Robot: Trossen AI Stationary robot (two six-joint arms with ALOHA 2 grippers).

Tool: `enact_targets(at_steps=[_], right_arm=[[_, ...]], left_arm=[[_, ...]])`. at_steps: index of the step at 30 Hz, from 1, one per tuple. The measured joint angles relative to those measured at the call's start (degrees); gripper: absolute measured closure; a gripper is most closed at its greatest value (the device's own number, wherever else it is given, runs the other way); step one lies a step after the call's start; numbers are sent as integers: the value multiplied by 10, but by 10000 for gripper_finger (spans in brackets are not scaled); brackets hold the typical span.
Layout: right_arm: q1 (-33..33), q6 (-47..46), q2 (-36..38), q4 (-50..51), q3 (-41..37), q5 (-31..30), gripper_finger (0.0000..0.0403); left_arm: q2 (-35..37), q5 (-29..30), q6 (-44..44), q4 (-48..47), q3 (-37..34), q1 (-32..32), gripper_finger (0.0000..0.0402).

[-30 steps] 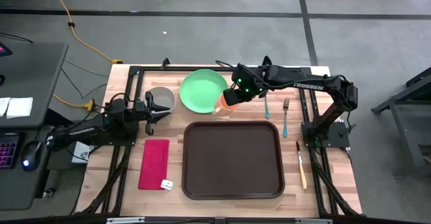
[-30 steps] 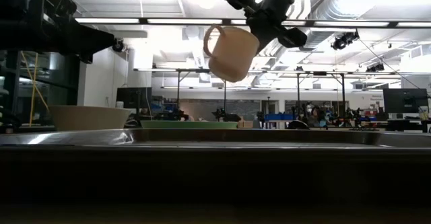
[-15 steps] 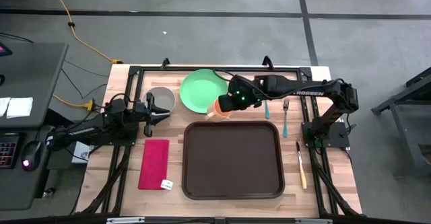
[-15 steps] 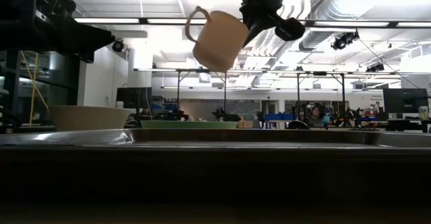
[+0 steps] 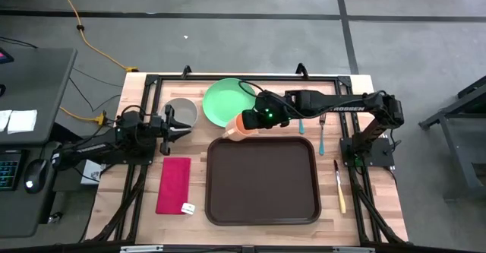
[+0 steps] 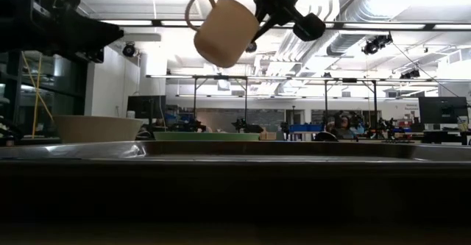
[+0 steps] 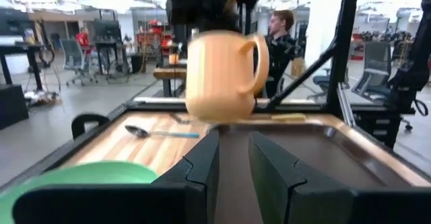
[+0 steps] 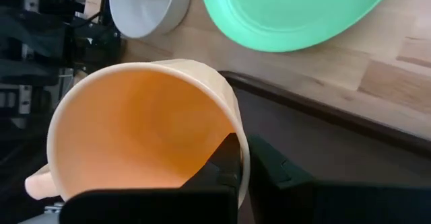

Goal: Set up tray
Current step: Put the orange mug on the top left of the black tray

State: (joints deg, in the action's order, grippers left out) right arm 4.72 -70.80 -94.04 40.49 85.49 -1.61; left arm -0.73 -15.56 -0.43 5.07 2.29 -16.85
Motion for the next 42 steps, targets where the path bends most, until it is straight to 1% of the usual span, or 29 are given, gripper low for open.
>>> enact_targets(at_steps=[10, 16, 27, 33, 38, 42], right_arm=[[-15, -20, -35, -35, 0, 13, 403], [-15, -23, -40, -48, 0, 16, 403], [-12, -22, -40, -46, 0, 19, 403], [-1, -18, -43, -20, 0, 11, 403], [6, -17, -43, -1, 0, 5, 403], [8, -16, -46, 11, 0, 5, 403]], left_arm=[[-2, -8, 1, -2, 3, 0, 289], [-2, -19, 1, -2, 4, 0, 289], [-2, -20, -1, -5, 5, 0, 289], [-3, -18, -2, -5, 5, 0, 289], [-28, -14, -15, -3, 5, 0, 289], [-77, -15, -25, 37, 5, 0, 289]])
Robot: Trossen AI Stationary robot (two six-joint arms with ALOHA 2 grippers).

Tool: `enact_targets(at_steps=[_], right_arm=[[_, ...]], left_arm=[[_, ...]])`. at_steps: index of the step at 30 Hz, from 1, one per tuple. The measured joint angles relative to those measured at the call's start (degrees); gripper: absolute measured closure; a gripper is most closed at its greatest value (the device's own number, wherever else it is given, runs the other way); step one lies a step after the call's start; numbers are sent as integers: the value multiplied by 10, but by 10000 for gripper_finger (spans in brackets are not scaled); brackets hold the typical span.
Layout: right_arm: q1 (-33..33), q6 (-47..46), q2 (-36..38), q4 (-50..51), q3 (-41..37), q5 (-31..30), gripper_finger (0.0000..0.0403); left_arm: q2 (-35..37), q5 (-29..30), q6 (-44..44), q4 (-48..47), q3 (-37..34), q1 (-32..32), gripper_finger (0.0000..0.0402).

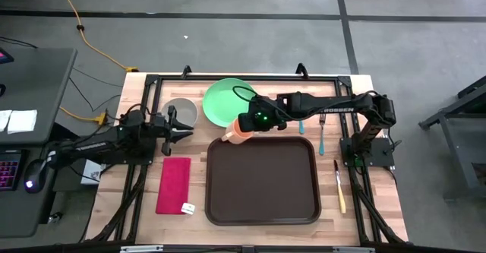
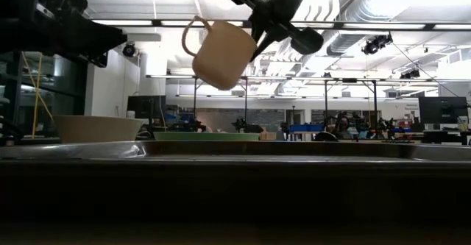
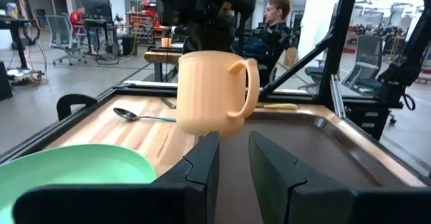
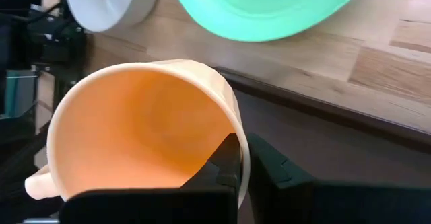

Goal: Set up tray
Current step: Put the orange mug on the top left of the black tray

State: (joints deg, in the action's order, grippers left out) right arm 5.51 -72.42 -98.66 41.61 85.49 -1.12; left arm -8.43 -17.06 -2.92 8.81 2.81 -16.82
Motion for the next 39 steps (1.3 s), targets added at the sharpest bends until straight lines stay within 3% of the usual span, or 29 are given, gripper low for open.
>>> enact_targets(at_steps=[7, 11, 19, 27, 33, 39], right_arm=[[1, 5, -18, 4, 0, 6, 403], [1, 7, -19, 8, 0, 9, 403], [1, 18, -20, 16, 0, 8, 403], [1, 26, -20, 30, 0, 8, 403], [1, 35, -20, 36, 0, 3, 403], [4, 39, -20, 53, 0, 0, 403]], left_arm=[[-109, -6, -4, 121, 2, 1, 289], [-178, 0, 0, 121, 34, 31, 289], [-325, 70, 78, 121, 132, 118, 289], [-452, 91, 102, 84, 216, 148, 289], [-512, 91, 99, 74, 261, 159, 289], [-524, 101, 96, 72, 273, 166, 289]])
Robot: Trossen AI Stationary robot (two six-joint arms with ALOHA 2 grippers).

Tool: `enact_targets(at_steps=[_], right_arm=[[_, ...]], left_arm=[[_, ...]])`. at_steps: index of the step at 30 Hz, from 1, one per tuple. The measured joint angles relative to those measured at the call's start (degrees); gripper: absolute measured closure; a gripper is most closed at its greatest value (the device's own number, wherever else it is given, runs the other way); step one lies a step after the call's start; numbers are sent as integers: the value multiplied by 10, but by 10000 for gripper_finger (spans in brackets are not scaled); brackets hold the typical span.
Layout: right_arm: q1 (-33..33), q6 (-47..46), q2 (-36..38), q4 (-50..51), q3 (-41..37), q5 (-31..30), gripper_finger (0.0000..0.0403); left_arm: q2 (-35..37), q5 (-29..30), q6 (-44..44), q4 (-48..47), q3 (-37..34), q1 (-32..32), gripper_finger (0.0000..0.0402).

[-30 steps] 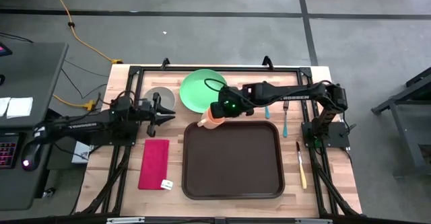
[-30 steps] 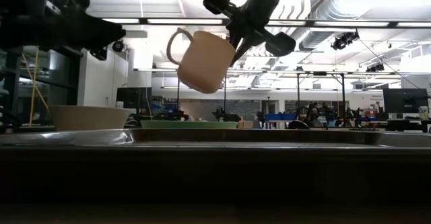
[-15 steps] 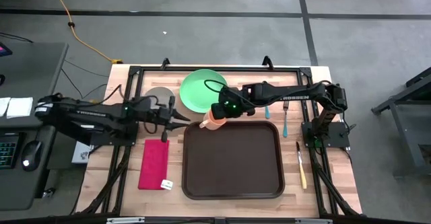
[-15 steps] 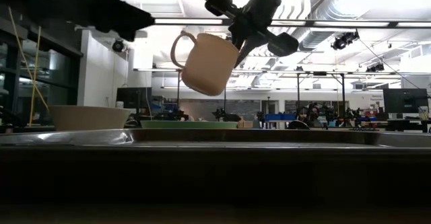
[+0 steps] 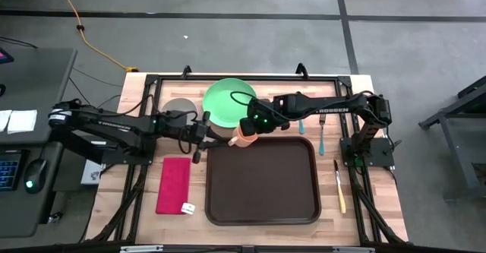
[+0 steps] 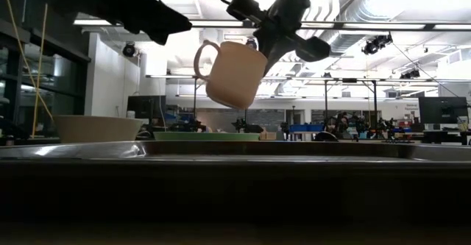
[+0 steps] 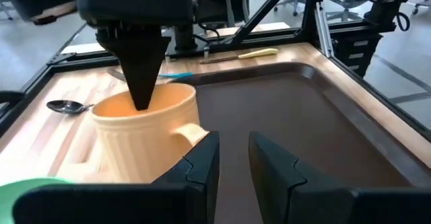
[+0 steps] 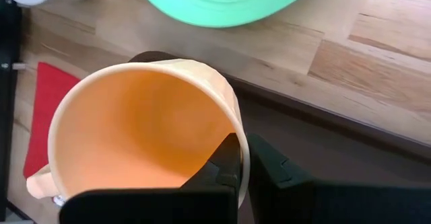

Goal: Set up tray
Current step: Put the orange mug on the top left of the black tray

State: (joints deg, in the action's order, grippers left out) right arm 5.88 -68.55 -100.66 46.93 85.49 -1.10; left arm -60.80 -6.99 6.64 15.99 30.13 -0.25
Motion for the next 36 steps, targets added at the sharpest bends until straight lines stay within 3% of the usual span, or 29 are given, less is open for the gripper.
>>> enact_targets(at_steps=[17, 36], right_arm=[[10, -21, 0, -36, 0, -27, 403], [15, -30, 0, -65, 0, -52, 403]], left_arm=[[0, 91, -24, -41, 0, 0, 289], [0, 125, -27, -50, 0, 0, 289]])
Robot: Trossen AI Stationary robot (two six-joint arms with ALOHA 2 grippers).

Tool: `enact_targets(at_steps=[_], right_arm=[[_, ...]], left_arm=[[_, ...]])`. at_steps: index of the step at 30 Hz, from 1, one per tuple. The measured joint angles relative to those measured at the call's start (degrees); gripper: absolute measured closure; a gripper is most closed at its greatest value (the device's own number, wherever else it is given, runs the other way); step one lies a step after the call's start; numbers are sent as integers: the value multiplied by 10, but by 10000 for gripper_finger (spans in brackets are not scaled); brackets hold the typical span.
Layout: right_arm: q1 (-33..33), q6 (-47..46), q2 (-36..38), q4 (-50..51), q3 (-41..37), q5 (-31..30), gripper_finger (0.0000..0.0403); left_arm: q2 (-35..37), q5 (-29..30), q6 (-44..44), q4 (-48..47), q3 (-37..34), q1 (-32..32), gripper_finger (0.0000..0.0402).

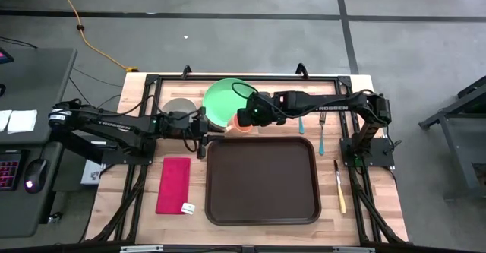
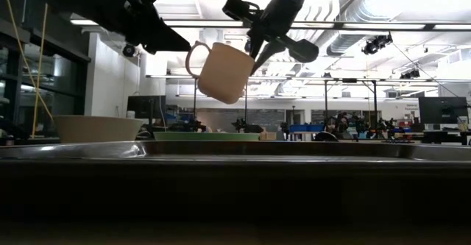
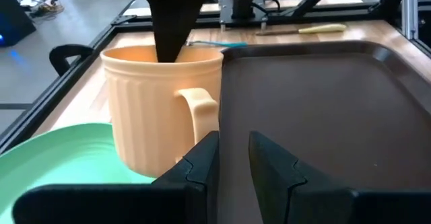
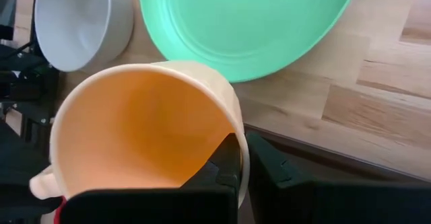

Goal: Set up tray
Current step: Put the orange mug on the top left of the black tray

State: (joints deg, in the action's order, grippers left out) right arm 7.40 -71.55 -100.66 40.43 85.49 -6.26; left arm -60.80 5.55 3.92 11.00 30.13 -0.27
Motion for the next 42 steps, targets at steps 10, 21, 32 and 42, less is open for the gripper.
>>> enact_targets(at_steps=[10, 21, 32, 42], right_arm=[[0, -1, 0, 1, 0, 0, 402], [0, -1, 0, 19, 0, 6, 403], [0, -1, 0, 20, 0, 2, 403], [0, -1, 0, 3, 0, -3, 403]], left_arm=[[0, 24, -12, -26, 0, 0, 289], [2, 45, -12, -26, 0, -1, 289], [2, 47, -12, -16, 0, -1, 289], [2, 32, -13, -18, 0, -1, 289]])
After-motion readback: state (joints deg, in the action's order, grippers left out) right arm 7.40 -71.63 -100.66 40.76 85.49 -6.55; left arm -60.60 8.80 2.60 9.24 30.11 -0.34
